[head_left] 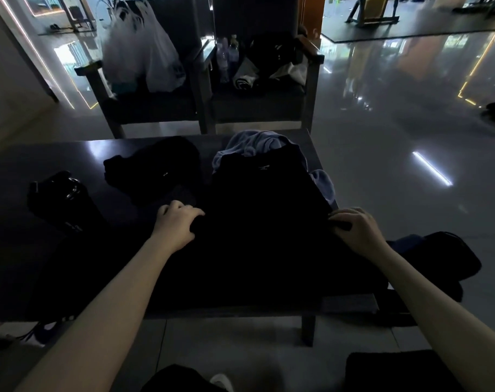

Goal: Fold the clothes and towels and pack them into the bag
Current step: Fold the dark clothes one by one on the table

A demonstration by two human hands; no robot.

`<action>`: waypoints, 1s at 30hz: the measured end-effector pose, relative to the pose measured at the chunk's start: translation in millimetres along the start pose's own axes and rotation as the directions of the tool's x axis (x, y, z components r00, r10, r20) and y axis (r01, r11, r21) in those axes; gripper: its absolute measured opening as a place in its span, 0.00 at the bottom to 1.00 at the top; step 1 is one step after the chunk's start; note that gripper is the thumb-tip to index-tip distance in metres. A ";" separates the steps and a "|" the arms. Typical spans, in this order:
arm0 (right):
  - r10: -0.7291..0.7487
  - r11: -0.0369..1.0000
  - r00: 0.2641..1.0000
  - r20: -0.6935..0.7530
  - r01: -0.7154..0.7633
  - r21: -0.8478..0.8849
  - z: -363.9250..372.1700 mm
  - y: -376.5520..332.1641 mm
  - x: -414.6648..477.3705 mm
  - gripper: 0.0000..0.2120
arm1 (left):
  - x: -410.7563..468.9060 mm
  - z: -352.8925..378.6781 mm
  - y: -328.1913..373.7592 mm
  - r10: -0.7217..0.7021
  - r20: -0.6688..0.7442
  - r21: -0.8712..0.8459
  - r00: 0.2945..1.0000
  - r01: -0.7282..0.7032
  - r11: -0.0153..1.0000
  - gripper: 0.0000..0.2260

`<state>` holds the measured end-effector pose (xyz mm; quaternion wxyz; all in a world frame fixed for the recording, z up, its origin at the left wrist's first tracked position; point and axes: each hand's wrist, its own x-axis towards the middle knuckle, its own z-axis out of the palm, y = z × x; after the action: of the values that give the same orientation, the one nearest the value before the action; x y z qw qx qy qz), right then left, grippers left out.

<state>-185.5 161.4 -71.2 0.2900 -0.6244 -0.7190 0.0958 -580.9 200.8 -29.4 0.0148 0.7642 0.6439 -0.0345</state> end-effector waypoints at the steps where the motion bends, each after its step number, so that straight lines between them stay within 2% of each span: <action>1: 0.065 0.993 0.998 -0.004 -0.064 0.098 -0.6 -3.9 3.0 0.04 | 2.9 -1.6 -2.2 -0.009 0.014 -0.041 1.000 0.009 0.999 0.19; 3: 0.218 0.932 0.976 0.008 -0.211 0.295 -3.9 -8.2 10.3 0.11 | 8.0 -7.5 -5.4 -0.059 0.046 -0.278 0.997 0.069 0.958 0.10; 5: 0.350 0.852 0.937 -0.011 -0.313 0.421 -7.1 -5.5 18.5 0.14 | 13.6 -13.7 -8.7 -0.128 0.049 -0.568 0.991 0.133 0.812 0.08; 6: 0.405 0.821 0.914 -0.030 -0.349 0.453 -8.3 -3.1 23.4 0.15 | 16.9 -17.1 -10.2 -0.170 0.035 -0.654 0.985 0.151 0.741 0.09; 10: 0.540 0.777 0.826 -0.164 -0.414 0.475 -9.4 10.6 40.3 0.15 | 32.3 -20.5 -13.2 -0.340 0.040 -0.847 0.940 0.213 0.488 0.10; 12: 0.577 0.763 0.792 -0.200 -0.434 0.480 -9.6 15.8 46.8 0.13 | 40.5 -19.3 -12.8 -0.417 0.042 -0.889 0.908 0.225 0.399 0.11; 18: 0.585 0.784 0.771 -0.252 -0.457 0.421 -7.1 27.3 60.9 0.09 | 58.9 -4.5 -12.1 -0.574 0.029 -0.884 0.819 0.289 0.368 0.15; 22: 0.592 0.784 0.769 -0.240 -0.481 0.393 1.7 34.1 65.9 0.11 | 65.4 6.9 -14.0 -0.609 0.053 -0.906 0.792 0.294 0.304 0.15; 26: 0.567 0.812 0.792 -0.227 -0.492 0.314 11.3 44.6 72.7 0.13 | 68.9 11.5 -21.0 -0.643 0.083 -0.886 0.762 0.352 0.303 0.13; 28: 0.579 0.805 0.799 -0.163 -0.528 0.269 14.8 48.0 73.9 0.13 | 68.4 12.8 -25.4 -0.647 0.116 -0.829 0.754 0.432 0.354 0.14; 30: 0.605 0.782 0.794 -0.067 -0.576 0.240 18.0 49.8 72.6 0.16 | 65.2 15.3 -25.0 -0.613 0.094 -0.705 0.784 0.487 0.516 0.16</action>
<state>-157.0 244.7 -89.1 0.3583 -0.7896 -0.4507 0.2122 -595.1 268.2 -48.8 0.2352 0.4550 0.8148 0.2714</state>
